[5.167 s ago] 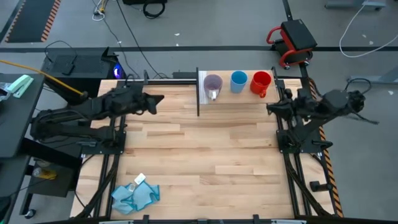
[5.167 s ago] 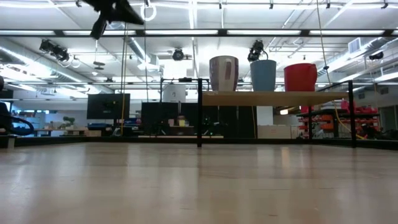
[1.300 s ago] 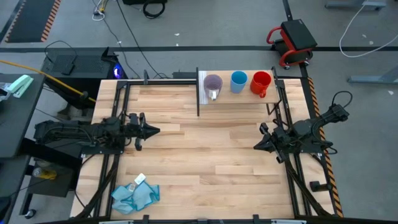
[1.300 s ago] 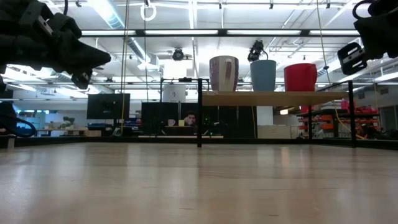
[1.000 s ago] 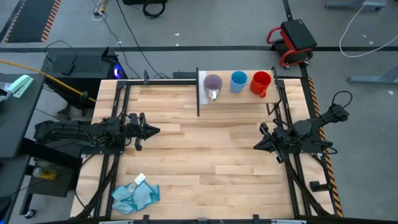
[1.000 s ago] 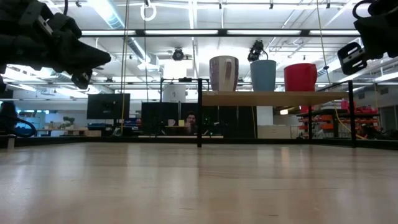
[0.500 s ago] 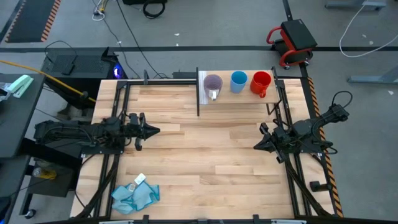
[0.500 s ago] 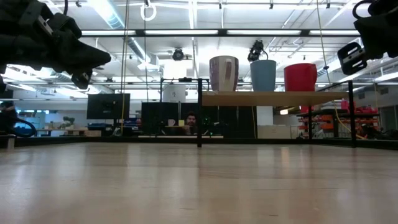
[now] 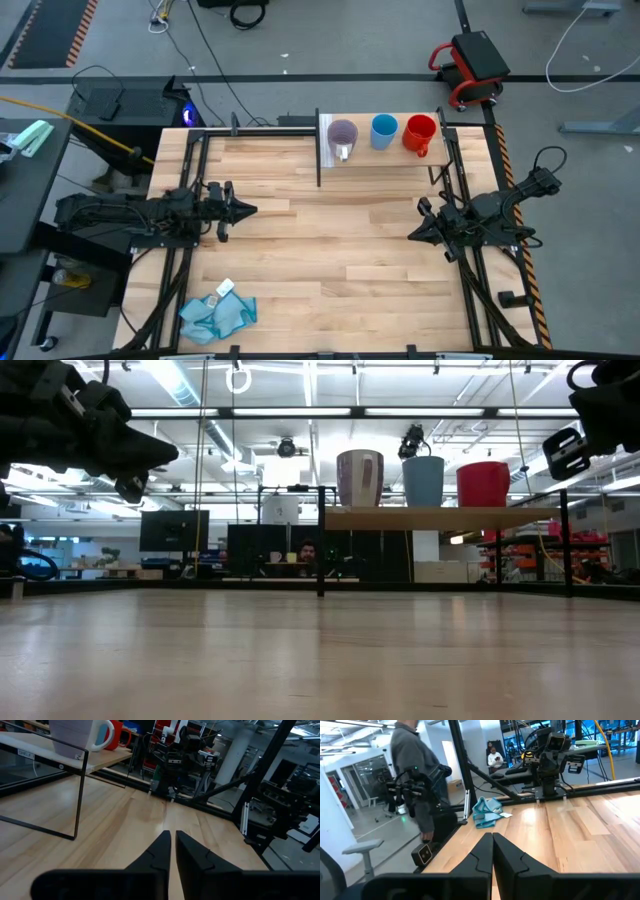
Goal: Stack small to large cups/mugs on shelf
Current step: Return to Home Position
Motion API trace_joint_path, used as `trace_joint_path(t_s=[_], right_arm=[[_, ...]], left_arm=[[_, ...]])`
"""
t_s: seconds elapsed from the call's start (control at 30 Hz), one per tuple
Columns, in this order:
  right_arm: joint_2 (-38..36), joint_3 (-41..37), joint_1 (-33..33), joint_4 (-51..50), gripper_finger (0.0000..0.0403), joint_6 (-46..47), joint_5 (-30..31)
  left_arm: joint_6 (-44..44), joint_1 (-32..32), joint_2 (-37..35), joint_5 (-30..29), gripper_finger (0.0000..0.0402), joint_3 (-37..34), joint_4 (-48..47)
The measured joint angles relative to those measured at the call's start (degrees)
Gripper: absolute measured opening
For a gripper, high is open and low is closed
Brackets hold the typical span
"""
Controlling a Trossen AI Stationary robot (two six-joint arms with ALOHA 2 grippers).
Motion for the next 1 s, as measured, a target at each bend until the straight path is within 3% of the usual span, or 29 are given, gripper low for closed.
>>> trace_joint_path(t_s=[1.0], right_arm=[[0.0,0.0,0.01,0.01,0.0013,0.0,0.0]], left_arm=[[-0.02,0.0,0.0,0.0,0.0039,0.0,0.0]])
